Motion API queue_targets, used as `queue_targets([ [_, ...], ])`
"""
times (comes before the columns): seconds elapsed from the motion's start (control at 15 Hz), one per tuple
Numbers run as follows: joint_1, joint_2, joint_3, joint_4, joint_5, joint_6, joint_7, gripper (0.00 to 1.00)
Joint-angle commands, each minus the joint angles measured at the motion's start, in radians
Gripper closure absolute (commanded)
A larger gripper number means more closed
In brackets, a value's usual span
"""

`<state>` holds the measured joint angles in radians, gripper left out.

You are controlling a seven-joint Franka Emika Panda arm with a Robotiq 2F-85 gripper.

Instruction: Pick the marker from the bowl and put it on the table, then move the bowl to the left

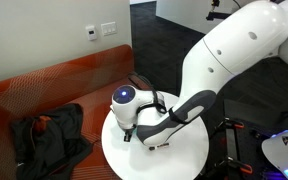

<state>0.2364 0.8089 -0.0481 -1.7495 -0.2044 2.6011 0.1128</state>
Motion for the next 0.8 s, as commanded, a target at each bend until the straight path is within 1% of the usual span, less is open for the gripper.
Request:
queue_targets([
  [0.0,0.027,-0.010,-0.004,0.028,-0.036,-0.052,-0.019,0.99],
  [0.33,0.048,-0.005,-0.013,0.035,-0.062,-0.055,-0.009,0.99],
  [0.73,0.047,0.000,-0.012,0.035,-0.082,-0.059,-0.011,0.99],
])
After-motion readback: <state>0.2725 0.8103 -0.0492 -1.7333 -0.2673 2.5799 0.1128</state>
